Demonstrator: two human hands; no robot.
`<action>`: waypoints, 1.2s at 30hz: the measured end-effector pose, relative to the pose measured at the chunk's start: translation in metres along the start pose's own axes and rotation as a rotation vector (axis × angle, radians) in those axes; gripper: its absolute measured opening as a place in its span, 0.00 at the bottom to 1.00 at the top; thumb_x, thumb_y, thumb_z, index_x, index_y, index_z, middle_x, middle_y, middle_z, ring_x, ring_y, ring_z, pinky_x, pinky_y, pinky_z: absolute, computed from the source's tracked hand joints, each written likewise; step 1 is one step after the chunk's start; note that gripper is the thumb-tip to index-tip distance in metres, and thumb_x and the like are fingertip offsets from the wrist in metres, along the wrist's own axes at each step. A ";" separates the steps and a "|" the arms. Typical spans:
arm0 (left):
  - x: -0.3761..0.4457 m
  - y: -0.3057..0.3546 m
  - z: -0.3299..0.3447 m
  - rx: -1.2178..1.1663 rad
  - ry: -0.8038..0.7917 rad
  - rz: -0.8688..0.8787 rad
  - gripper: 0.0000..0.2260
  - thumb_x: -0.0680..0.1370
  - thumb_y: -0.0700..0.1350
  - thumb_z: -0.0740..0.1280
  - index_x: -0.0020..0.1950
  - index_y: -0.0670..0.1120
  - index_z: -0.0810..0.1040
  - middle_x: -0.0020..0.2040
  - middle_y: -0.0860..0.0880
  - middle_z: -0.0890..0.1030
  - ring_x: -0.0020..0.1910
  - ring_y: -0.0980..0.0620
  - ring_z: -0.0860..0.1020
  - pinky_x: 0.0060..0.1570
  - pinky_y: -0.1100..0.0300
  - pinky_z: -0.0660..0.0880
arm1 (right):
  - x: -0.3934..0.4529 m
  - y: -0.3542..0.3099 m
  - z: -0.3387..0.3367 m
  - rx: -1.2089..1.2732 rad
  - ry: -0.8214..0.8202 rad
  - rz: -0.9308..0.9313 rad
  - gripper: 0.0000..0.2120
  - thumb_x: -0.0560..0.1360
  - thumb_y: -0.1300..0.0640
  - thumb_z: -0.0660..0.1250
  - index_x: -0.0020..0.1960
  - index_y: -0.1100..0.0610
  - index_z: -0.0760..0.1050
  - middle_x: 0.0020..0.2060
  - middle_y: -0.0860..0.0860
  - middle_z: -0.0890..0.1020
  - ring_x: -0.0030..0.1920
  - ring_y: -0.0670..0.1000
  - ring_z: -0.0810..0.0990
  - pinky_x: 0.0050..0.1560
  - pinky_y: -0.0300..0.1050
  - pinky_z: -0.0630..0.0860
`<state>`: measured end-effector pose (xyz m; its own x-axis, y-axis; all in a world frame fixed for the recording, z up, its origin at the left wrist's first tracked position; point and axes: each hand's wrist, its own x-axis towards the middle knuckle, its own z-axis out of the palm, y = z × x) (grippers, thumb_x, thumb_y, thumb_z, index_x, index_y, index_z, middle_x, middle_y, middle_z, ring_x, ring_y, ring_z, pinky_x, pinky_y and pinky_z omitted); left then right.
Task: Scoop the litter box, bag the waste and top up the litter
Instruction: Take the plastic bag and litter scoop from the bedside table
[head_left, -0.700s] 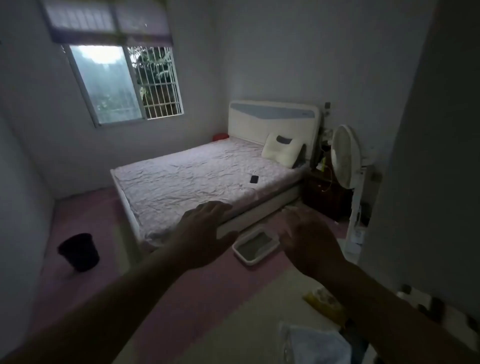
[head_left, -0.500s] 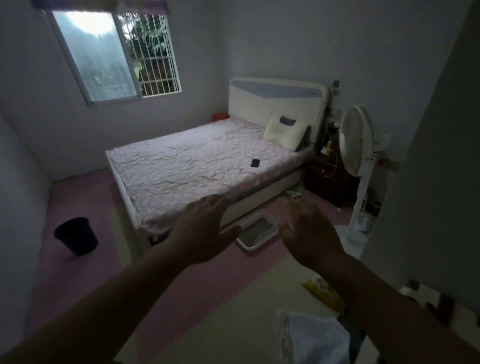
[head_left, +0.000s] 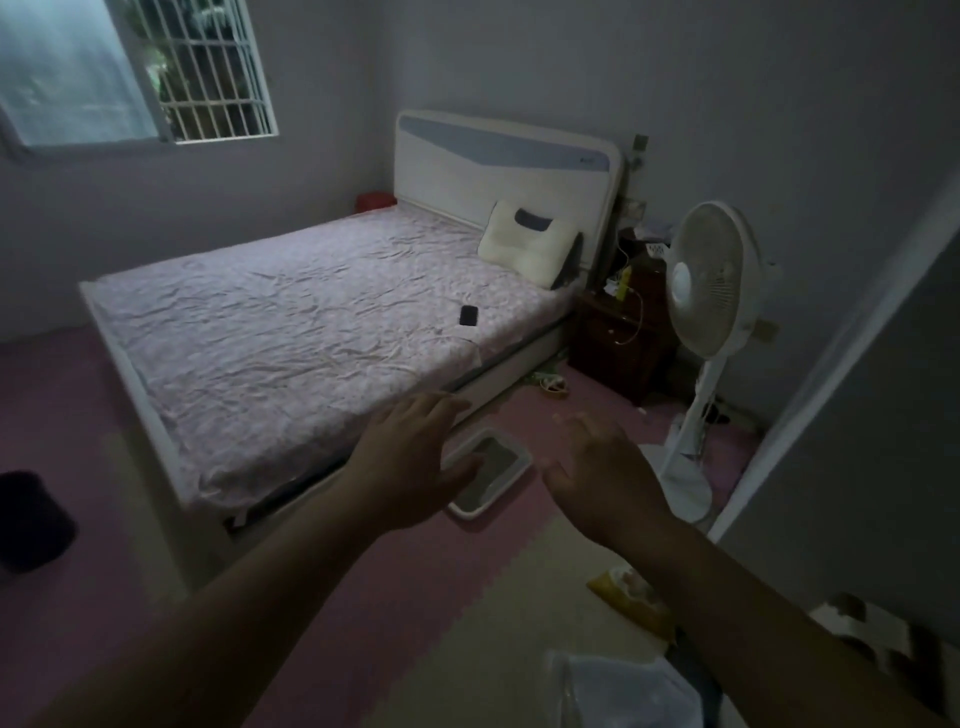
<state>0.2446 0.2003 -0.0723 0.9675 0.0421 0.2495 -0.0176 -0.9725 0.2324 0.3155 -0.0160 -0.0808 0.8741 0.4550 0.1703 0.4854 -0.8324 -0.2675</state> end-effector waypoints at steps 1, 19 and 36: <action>0.010 -0.009 -0.001 -0.003 -0.001 0.011 0.28 0.77 0.64 0.64 0.75 0.55 0.67 0.72 0.53 0.72 0.70 0.49 0.70 0.66 0.51 0.67 | 0.010 -0.005 0.002 -0.004 -0.002 0.007 0.25 0.79 0.47 0.61 0.72 0.57 0.68 0.64 0.54 0.75 0.62 0.57 0.73 0.60 0.52 0.73; 0.231 -0.114 0.077 -0.037 -0.167 0.112 0.28 0.77 0.63 0.64 0.74 0.54 0.68 0.74 0.54 0.70 0.71 0.50 0.70 0.67 0.51 0.66 | 0.222 0.034 0.083 0.106 -0.079 0.231 0.29 0.81 0.45 0.59 0.79 0.54 0.60 0.73 0.52 0.69 0.72 0.55 0.66 0.69 0.51 0.67; 0.494 -0.152 0.161 -0.122 -0.271 0.150 0.29 0.77 0.63 0.62 0.75 0.53 0.67 0.74 0.53 0.69 0.73 0.50 0.68 0.70 0.49 0.67 | 0.454 0.143 0.114 0.072 -0.149 0.369 0.30 0.81 0.45 0.59 0.79 0.55 0.58 0.74 0.52 0.67 0.72 0.55 0.65 0.70 0.50 0.66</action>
<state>0.7654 0.3319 -0.1357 0.9834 -0.1784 0.0341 -0.1796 -0.9278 0.3271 0.7844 0.1074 -0.1501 0.9807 0.1749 -0.0872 0.1340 -0.9266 -0.3513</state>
